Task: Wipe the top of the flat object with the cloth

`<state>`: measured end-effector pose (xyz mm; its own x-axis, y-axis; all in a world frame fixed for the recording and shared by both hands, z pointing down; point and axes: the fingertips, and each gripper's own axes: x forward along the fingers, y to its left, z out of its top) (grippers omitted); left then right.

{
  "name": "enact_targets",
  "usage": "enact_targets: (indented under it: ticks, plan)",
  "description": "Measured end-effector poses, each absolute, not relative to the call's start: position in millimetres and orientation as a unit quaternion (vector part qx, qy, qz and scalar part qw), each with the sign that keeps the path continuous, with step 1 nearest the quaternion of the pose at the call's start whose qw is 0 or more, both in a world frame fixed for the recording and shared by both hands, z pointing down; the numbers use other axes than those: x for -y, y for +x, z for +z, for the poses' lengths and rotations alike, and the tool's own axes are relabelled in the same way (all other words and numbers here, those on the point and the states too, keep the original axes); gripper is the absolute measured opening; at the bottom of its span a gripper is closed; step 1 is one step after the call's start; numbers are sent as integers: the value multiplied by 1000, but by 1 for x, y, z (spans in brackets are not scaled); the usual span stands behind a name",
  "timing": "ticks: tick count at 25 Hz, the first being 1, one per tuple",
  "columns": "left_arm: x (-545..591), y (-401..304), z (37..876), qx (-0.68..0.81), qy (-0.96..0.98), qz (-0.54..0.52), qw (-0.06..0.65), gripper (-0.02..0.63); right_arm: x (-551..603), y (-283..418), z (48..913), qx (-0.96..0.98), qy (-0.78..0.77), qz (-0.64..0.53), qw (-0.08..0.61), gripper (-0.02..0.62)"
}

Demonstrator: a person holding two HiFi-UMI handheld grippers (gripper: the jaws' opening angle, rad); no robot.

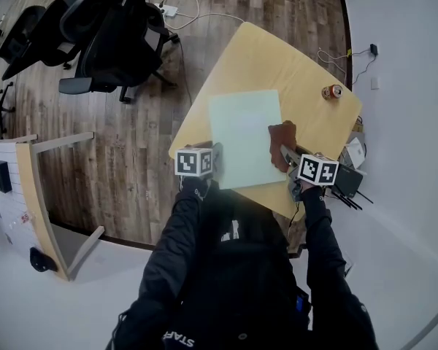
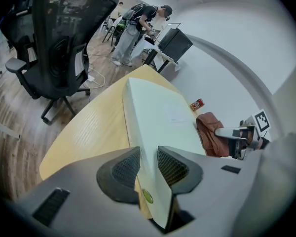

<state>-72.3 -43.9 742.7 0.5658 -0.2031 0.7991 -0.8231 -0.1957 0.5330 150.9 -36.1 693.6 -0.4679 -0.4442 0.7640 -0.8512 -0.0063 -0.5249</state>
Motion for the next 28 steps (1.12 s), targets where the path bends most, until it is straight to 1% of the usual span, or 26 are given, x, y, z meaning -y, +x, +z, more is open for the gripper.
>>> enact_targets:
  ticks: [4, 7, 12, 15, 18, 24, 28]
  plan:
    - [42, -74, 743, 353, 714, 297, 526, 130, 34, 106, 659, 706, 445, 533, 141, 91]
    - [43, -73, 742, 349, 714, 297, 529, 130, 24, 60, 648, 720, 406, 550, 116, 91]
    - [44, -72, 743, 342, 715, 293, 534, 130, -5, -12, 658, 730, 334, 587, 105, 91]
    - [45, -72, 743, 338, 716, 293, 535, 130, -25, -40, 667, 726, 302, 610, 101, 91]
    - [46, -73, 743, 336, 716, 295, 536, 130, -41, -50, 685, 712, 295, 629, 102, 89]
    - [45, -72, 745, 337, 715, 298, 535, 130, -52, -39, 720, 705, 310, 617, 163, 89]
    - [44, -73, 745, 340, 714, 302, 533, 130, -50, -19, 724, 703, 329, 603, 184, 89]
